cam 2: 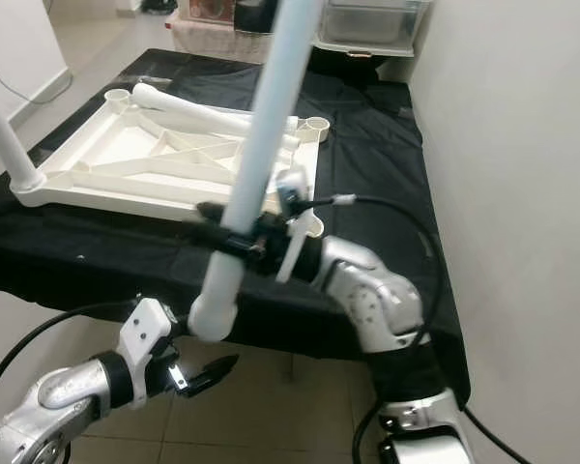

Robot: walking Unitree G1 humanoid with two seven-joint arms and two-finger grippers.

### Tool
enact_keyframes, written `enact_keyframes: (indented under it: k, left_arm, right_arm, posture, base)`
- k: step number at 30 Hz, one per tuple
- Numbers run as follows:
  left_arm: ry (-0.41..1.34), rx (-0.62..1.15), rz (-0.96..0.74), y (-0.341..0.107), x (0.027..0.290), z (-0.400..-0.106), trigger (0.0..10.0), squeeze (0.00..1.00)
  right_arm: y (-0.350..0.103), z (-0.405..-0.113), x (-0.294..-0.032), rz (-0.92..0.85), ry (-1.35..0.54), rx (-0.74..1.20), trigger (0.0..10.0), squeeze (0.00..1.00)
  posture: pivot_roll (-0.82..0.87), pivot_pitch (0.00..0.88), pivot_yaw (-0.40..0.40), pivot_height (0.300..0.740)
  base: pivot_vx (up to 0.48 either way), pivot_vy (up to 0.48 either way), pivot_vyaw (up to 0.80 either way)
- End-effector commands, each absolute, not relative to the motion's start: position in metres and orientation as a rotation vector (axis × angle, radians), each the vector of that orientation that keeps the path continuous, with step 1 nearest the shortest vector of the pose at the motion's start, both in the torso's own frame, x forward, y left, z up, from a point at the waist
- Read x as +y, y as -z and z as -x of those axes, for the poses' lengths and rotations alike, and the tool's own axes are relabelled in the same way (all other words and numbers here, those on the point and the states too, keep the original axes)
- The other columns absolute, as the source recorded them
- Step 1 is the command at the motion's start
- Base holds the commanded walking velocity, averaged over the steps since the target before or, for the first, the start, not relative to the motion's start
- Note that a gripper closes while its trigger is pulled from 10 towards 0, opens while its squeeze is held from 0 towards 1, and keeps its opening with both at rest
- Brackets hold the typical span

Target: Building children table

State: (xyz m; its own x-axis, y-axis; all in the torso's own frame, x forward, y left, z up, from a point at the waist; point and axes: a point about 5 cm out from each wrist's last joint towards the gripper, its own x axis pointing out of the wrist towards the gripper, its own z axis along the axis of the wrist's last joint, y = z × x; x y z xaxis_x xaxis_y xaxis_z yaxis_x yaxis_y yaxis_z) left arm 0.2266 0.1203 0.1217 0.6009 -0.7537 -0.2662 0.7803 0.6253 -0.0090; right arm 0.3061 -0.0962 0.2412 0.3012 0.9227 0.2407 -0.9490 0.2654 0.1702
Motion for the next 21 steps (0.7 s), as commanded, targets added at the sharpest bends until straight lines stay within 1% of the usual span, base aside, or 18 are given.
enact_keyframes:
  k: [1,2,3,5,7,8,9,10,11,13,16,17,19,20,21]
  left_arm:
    - [0.879,0.266,-0.117,-0.119,0.122,-0.225,10.0,0.0]
    - [0.818,0.246,-0.125,-0.12,0.125,-0.226,10.0,0.0]
    - [0.818,0.246,-0.125,-0.12,0.125,-0.226,10.0,0.0]
    - [0.736,0.223,-0.139,-0.12,0.128,-0.23,10.0,0.0]
    - [0.642,0.173,-0.15,-0.124,0.129,-0.235,10.0,0.0]
    - [0.642,0.173,-0.15,-0.124,0.129,-0.235,10.0,0.0]
    - [0.572,0.134,-0.139,-0.129,0.128,-0.24,10.0,0.0]
    - [0.549,0.123,-0.135,-0.13,0.126,-0.242,10.0,0.0]
    - [0.549,0.123,-0.135,-0.13,0.126,-0.242,10.0,0.0]
    - [0.541,0.084,-0.116,-0.137,0.12,-0.245,10.0,0.0]
    - [0.531,0.061,-0.114,-0.141,0.116,-0.245,10.0,0.0]
    - [0.537,0.048,-0.103,-0.144,0.111,-0.244,10.0,0.0]
    - [0.544,0.033,-0.088,-0.148,0.105,-0.243,10.0,0.0]
    - [0.544,0.026,-0.087,-0.15,0.102,-0.241,10.0,0.0]
    - [0.543,0.022,-0.089,-0.151,0.101,-0.241,10.0,0.0]
  right_arm:
    - [-0.246,-0.308,-0.1,-0.299,-1.252,-0.128,0.0,0.0]
    - [-0.249,-0.321,-0.111,-0.282,-1.131,-0.157,0.0,0.0]
    - [-0.249,-0.321,-0.111,-0.282,-1.131,-0.157,0.0,0.0]
    - [-0.253,-0.334,-0.122,-0.246,-0.993,-0.193,0.0,0.0]
    - [-0.26,-0.355,-0.137,-0.21,-0.764,-0.242,0.0,0.0]
    - [-0.26,-0.355,-0.137,-0.21,-0.764,-0.242,0.0,0.0]
    - [-0.265,-0.368,-0.146,-0.17,-0.574,-0.272,0.0,0.0]
    - [-0.267,-0.372,-0.149,-0.152,-0.515,-0.279,0.0,0.0]
    - [-0.267,-0.372,-0.149,-0.152,-0.515,-0.279,0.0,0.0]
    - [-0.268,-0.381,-0.154,-0.107,-0.361,-0.292,0.0,0.0]
    - [-0.27,-0.385,-0.158,-0.085,-0.277,-0.308,0.0,0.0]
    - [-0.27,-0.389,-0.16,-0.062,-0.201,-0.322,0.0,0.0]
    - [-0.27,-0.394,-0.162,-0.034,-0.114,-0.342,0.0,0.0]
    - [-0.271,-0.395,-0.16,0.016,-0.068,-0.371,0.0,0.0]
    - [-0.272,-0.396,-0.158,0.049,-0.046,-0.391,0.0,0.0]
  posture:
    - [0.08,0.102,-0.05,0.74]
    - [0.08,0.099,-0.049,0.74]
    - [0.08,0.099,-0.049,0.74]
    - [0.08,0.095,-0.053,0.74]
    - [0.08,0.096,-0.053,0.74]
    - [0.08,0.096,-0.053,0.74]
    - [0.08,0.097,-0.055,0.74]
    - [0.08,0.097,-0.055,0.74]
    - [0.08,0.097,-0.055,0.74]
    - [0.08,0.099,-0.053,0.74]
    - [0.08,0.104,-0.054,0.74]
    - [0.09,0.128,-0.057,0.74]
    - [0.09,0.128,-0.057,0.74]
    - [0.1,0.149,-0.06,0.74]
    - [0.1,0.149,-0.06,0.74]
  base:
    - [0.0,0.0,0.0]
    - [0.0,0.0,0.0]
    - [0.0,0.0,0.0]
    - [0.0,0.0,0.0]
    - [0.0,0.0,0.0]
    - [0.0,0.0,0.0]
    - [0.0,0.0,0.0]
    - [0.0,0.0,0.0]
    - [0.0,0.0,0.0]
    - [0.0,0.0,0.0]
    - [0.0,0.0,0.0]
    - [0.0,0.0,0.0]
    - [0.0,0.0,0.0]
    - [0.0,0.0,0.0]
    - [0.0,0.0,0.0]
